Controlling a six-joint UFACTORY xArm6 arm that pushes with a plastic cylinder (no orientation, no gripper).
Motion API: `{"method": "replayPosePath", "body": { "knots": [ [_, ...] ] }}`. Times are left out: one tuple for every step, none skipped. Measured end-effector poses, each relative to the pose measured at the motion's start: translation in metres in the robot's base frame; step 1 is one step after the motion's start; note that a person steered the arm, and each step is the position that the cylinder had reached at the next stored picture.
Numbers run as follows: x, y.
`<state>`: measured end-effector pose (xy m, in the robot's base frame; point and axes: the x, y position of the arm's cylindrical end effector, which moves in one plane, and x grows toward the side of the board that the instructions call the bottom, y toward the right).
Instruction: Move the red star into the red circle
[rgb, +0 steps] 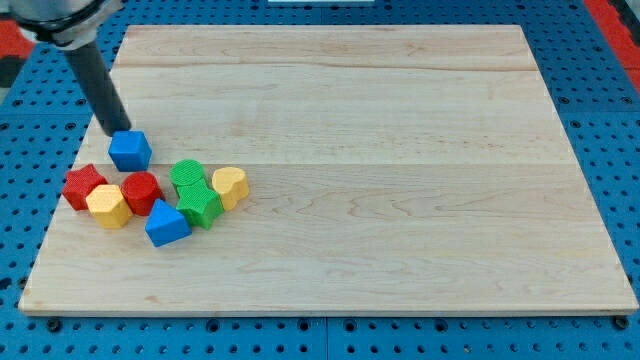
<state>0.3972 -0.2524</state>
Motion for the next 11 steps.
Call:
{"method": "replayPosePath", "body": {
  "knots": [
    [0.028, 0.041],
    [0.039, 0.06],
    [0.027, 0.038],
    [0.005, 0.0],
    [0.033, -0.025],
    [0.06, -0.052],
    [0.075, -0.04],
    [0.092, -0.006],
    [0.096, 0.002],
    [0.073, -0.023],
    [0.044, -0.034]
  ]
}}
